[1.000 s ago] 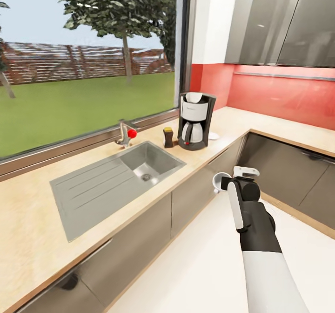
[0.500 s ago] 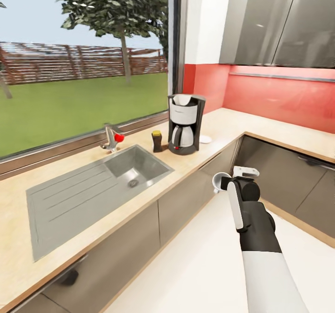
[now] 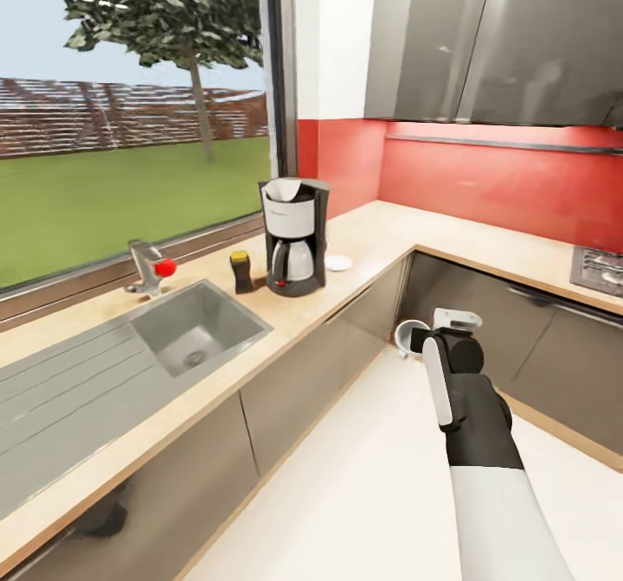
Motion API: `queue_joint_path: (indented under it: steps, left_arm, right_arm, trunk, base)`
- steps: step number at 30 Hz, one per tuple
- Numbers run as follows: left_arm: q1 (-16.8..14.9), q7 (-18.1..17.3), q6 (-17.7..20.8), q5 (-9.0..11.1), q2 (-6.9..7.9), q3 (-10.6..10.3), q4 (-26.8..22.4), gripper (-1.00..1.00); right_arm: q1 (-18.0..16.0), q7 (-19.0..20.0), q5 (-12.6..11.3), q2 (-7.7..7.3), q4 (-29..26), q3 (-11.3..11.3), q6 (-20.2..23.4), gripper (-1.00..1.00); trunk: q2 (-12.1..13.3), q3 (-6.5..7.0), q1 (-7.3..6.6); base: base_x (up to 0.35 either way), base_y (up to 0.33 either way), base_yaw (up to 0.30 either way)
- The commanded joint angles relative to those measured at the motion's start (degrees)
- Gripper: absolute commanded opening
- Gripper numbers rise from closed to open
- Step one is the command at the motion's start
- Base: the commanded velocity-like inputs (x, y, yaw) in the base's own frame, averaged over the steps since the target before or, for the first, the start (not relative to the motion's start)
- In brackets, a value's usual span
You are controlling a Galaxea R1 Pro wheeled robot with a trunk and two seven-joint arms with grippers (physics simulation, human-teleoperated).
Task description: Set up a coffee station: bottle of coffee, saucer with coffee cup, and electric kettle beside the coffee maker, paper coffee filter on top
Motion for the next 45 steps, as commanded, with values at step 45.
queue_joint_path:
  steps: [45]
  left_arm:
    - [0.0, 0.8, -0.3, 0.7, 0.09, -0.4, 0.6, 1.00]
  right_arm:
    - [-0.1, 0.0, -0.1, -0.23, 1.9, -0.1, 0.1, -1.00]
  trunk:
    - [-0.1, -0.12, 0.05]
  base:
    - [0.218, -0.246, -0.111]
